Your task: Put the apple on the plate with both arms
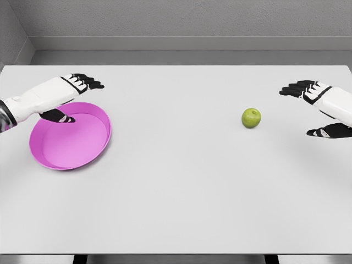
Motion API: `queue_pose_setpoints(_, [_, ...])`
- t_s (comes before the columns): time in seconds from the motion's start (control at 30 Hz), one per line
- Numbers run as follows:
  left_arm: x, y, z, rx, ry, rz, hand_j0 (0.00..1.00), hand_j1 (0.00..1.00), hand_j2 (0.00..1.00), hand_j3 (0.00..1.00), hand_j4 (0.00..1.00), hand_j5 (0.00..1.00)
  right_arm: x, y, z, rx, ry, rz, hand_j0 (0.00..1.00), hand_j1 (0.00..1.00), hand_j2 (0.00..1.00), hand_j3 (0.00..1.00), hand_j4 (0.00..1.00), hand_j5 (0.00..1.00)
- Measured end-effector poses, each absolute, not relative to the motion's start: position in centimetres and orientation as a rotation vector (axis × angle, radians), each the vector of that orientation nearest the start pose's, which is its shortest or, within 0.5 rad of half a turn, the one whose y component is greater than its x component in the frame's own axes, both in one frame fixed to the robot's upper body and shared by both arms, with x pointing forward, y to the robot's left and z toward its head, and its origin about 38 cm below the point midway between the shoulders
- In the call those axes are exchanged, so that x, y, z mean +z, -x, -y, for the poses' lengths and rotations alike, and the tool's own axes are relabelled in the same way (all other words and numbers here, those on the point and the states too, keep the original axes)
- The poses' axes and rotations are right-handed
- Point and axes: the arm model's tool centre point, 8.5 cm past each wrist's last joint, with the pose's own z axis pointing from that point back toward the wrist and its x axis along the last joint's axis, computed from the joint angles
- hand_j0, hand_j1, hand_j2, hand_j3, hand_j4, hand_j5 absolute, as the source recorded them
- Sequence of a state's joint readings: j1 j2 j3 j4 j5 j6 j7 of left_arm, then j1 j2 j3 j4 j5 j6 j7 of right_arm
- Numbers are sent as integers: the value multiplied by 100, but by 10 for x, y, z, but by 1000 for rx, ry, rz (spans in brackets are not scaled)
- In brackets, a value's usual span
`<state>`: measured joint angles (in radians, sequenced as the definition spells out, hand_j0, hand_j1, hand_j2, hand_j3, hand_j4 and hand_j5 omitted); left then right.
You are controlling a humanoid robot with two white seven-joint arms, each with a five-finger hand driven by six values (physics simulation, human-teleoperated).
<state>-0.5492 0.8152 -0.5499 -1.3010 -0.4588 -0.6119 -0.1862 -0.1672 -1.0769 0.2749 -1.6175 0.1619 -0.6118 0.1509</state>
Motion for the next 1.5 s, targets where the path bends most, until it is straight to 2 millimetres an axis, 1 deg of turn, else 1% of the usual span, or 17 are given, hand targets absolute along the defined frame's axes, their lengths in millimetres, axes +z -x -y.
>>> queue_pose_setpoints(0.17, [193, -442, -348, -1799, -564, 1580, 100, 100, 100, 100, 100, 100, 237, -360, 391, 1638, 469, 1699, 100, 100, 100, 100, 100, 100])
queue_pose_setpoints(0.23, [193, -442, -348, -1798, -562, 1580, 100, 100, 100, 100, 100, 100, 250, -375, 387, 1611, 525, 1693, 100, 100, 100, 100, 100, 100])
queue_pose_setpoints(0.27, [193, -442, -348, -1798, -562, 1580, 100, 100, 100, 100, 100, 100, 263, -389, 381, 1604, 566, 1677, 100, 100, 100, 100, 100, 100])
queue_pose_setpoints(0.33, [193, -442, -348, -1798, -561, 1580, 100, 100, 100, 100, 100, 100, 265, -412, 363, 1602, 571, 1580, 100, 100, 100, 100, 100, 100])
queue_pose_setpoints(0.4, [193, -442, -348, -1799, -562, 1579, 100, 100, 100, 100, 100, 100, 234, -420, 345, 1614, 494, 1434, 100, 100, 100, 100, 100, 100])
queue_pose_setpoints(0.43, [193, -442, -348, -1800, -562, 1579, 100, 100, 100, 100, 100, 100, 218, -420, 339, 1617, 456, 1364, 100, 100, 100, 100, 100, 100])
queue_pose_setpoints(0.5, [193, -442, -348, -1799, -561, 1579, 100, 100, 100, 100, 100, 100, 204, -424, 328, 1625, 407, 1268, 100, 100, 100, 100, 100, 100])
queue_pose_setpoints(0.6, [194, -442, -348, -1801, -564, 1580, 100, 100, 100, 100, 100, 100, 199, -432, 320, 1629, 371, 1190, 100, 100, 100, 100, 100, 100])
queue_pose_setpoints(0.63, [193, -442, -347, -1802, -564, 1579, 100, 100, 100, 100, 100, 100, 203, -437, 318, 1626, 375, 1180, 100, 100, 100, 100, 100, 100])
queue_pose_setpoints(0.67, [193, -442, -347, -1803, -565, 1578, 100, 100, 100, 100, 100, 100, 212, -443, 315, 1625, 385, 1173, 100, 100, 100, 100, 100, 100])
queue_pose_setpoints(0.73, [193, -442, -348, -1802, -569, 1574, 100, 100, 100, 100, 100, 100, 219, -453, 308, 1622, 390, 1142, 100, 100, 100, 100, 100, 100])
queue_pose_setpoints(0.93, [193, -442, -349, -1804, -572, 1574, 100, 100, 100, 100, 100, 100, 206, -476, 292, 1634, 397, 1053, 100, 100, 100, 100, 100, 100])
queue_pose_setpoints(1.03, [193, -442, -349, -1803, -571, 1574, 100, 100, 100, 100, 100, 100, 185, -478, 290, 1637, 373, 999, 100, 100, 100, 100, 100, 100])
queue_pose_setpoints(1.13, [193, -442, -349, -1804, -570, 1574, 100, 100, 100, 100, 100, 100, 174, -478, 291, 1637, 364, 966, 100, 100, 100, 100, 100, 100])
queue_pose_setpoints(1.3, [193, -443, -348, -1806, -570, 1574, 100, 100, 100, 100, 100, 100, 172, -480, 290, 1639, 363, 956, 100, 100, 100, 100, 100, 100])
queue_pose_setpoints(1.5, [193, -443, -348, -1805, -570, 1576, 100, 100, 100, 100, 100, 100, 168, -478, 284, 1657, 349, 955, 100, 100, 100, 100, 100, 100])
